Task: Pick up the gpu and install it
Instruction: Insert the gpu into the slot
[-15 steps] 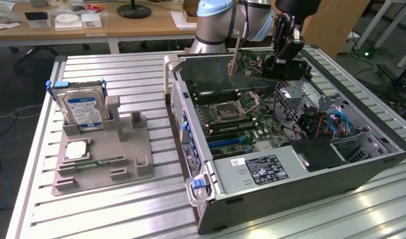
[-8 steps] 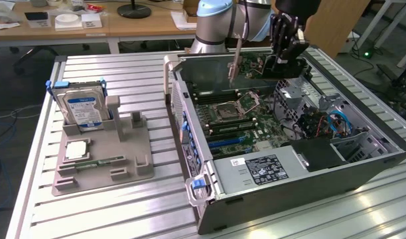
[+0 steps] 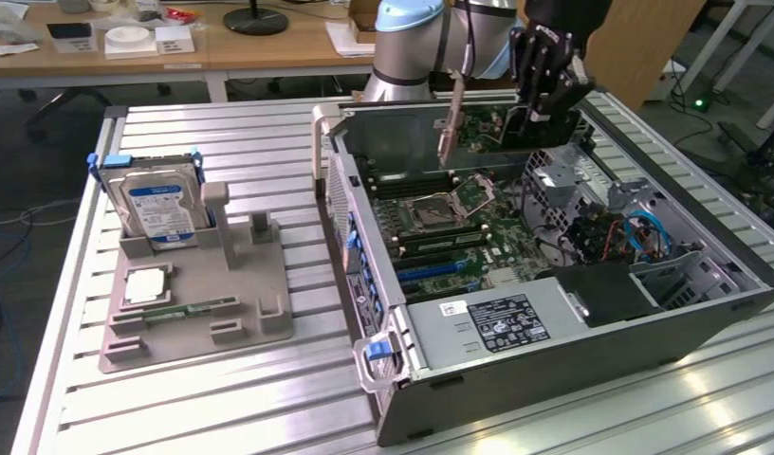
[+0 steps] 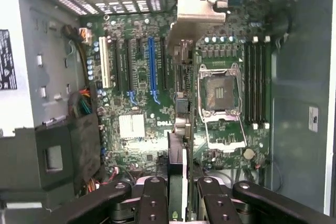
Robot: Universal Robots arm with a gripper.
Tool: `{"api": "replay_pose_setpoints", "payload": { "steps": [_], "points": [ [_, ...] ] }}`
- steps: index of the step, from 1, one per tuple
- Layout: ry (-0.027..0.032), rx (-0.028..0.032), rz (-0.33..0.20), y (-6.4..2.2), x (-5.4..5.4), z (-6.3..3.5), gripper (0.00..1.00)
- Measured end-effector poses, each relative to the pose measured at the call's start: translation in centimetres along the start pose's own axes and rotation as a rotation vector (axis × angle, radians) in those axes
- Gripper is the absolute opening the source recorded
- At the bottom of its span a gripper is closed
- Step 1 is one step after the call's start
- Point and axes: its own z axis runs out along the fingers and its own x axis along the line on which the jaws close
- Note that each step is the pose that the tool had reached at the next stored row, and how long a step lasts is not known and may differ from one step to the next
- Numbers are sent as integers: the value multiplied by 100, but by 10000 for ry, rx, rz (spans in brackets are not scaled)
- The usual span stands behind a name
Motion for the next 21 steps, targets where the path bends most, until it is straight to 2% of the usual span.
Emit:
{"api": "replay_pose_setpoints", "payload": {
  "steps": [4, 11, 14, 17, 21],
  "points": [
    [-6, 1, -46, 1, 0, 1, 27],
    [-7, 1, -45, 109, 8, 27, 27],
    [-6, 1, -45, 105, 81, 39, 27],
    [-8, 2, -42, 115, 103, 69, 27],
    [-7, 1, -46, 188, 106, 133, 27]
  ]
}}
